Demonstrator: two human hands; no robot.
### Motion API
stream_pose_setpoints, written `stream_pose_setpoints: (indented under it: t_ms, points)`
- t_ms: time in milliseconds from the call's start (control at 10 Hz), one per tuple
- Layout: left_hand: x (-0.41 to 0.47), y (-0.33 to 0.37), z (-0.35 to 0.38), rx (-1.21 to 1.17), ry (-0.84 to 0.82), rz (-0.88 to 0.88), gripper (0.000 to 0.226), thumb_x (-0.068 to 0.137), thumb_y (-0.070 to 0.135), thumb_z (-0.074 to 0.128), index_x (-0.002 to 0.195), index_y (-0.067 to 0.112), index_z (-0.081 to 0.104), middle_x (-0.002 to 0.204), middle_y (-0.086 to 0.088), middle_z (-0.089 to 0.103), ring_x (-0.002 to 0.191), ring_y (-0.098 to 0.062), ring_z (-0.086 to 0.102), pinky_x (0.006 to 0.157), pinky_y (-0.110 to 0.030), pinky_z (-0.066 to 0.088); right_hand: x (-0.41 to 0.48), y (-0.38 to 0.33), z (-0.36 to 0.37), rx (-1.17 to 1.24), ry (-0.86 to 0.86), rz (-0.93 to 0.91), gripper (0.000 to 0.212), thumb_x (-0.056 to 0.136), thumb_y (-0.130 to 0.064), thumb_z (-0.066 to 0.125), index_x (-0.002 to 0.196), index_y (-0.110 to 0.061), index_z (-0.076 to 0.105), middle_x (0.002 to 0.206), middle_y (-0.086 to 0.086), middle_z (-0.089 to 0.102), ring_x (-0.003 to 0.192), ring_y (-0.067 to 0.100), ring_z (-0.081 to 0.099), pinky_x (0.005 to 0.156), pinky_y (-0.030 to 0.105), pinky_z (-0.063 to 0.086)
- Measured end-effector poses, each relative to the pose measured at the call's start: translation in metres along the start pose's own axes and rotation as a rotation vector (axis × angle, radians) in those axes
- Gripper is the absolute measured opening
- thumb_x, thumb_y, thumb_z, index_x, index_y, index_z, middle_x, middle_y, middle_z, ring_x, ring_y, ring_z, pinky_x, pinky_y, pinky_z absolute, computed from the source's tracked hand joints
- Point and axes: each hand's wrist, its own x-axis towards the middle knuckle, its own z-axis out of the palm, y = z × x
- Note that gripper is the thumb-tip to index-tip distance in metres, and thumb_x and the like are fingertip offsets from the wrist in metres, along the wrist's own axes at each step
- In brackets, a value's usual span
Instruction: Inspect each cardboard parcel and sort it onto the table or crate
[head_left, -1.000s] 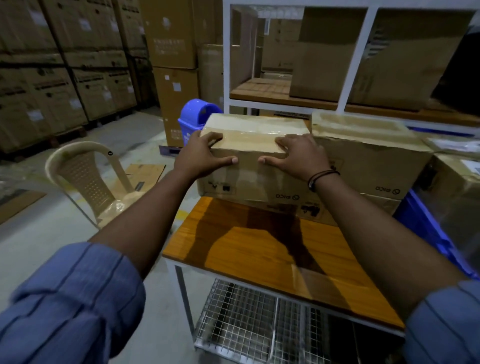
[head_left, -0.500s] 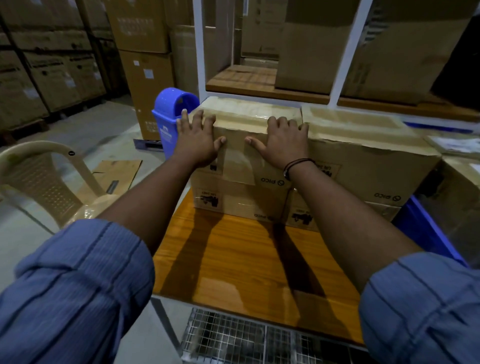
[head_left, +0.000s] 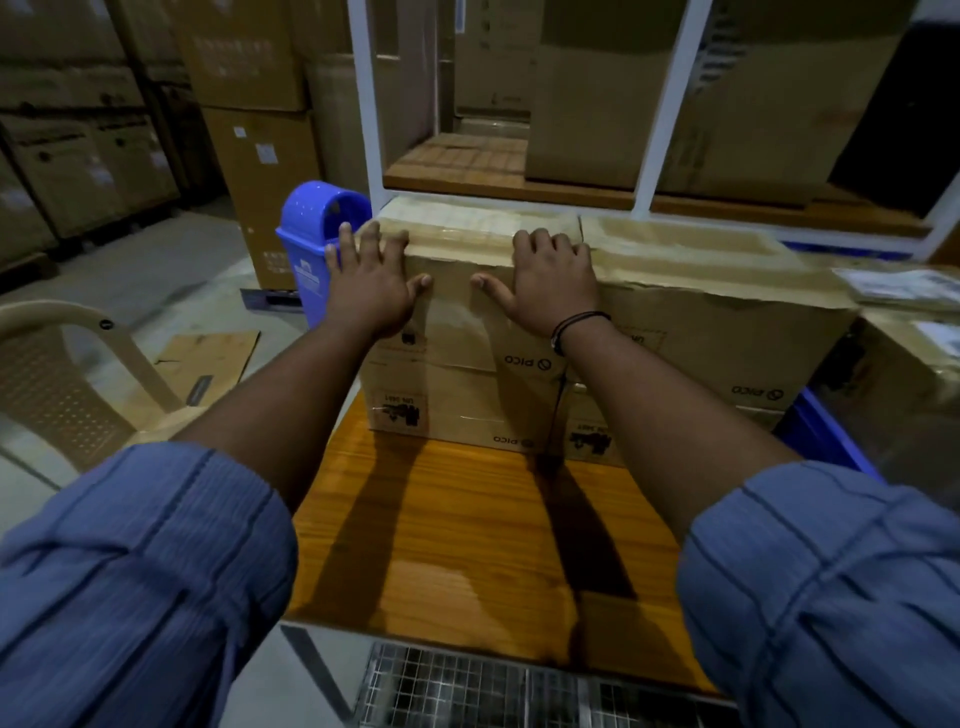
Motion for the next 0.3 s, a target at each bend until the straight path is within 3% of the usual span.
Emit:
stream_pose_setpoints:
  t_ms: [100,200,300]
  points:
    - [-0.014,0.021,-0.008,0.039,-0.103,-0.137,0.082,0.108,0.055,0.036,0.165,0.023,-0.013,0.17,-0.014,-0.024,0.155,-0.046,-0.019,0.123,-0.067,-0.005,-0.007,0.003,-0.017,0.099,-0.136,-0.025,0.068,0.103,-0.063,0.037,0.146,-0.011,0.042,0.15,0.016,0.048,0.136,0.035,0.044,0.113,0.053,0.034]
    - [-0.032,0.038,-0.008,0.035,-0.096,-0.139,0.088,0.107,0.053,0.038,0.162,0.021,-0.023,0.167,-0.013,-0.031,0.153,-0.048,-0.022,0.123,-0.066,-0.008,-0.026,0.011,-0.025,0.094,-0.163,-0.078,0.063,0.106,-0.044,0.044,0.158,-0.01,0.03,0.163,0.015,0.034,0.15,0.032,0.03,0.122,0.05,0.024]
    - [-0.052,0.051,-0.007,0.037,-0.092,-0.074,0.086,0.107,0.058,0.033,0.162,0.023,-0.023,0.166,-0.013,-0.034,0.152,-0.048,-0.023,0.119,-0.064,-0.014,-0.069,0.027,-0.025,0.035,-0.119,-0.166,0.074,0.107,-0.035,0.04,0.165,-0.006,0.003,0.173,0.013,0.006,0.16,0.028,0.005,0.129,0.047,0.006]
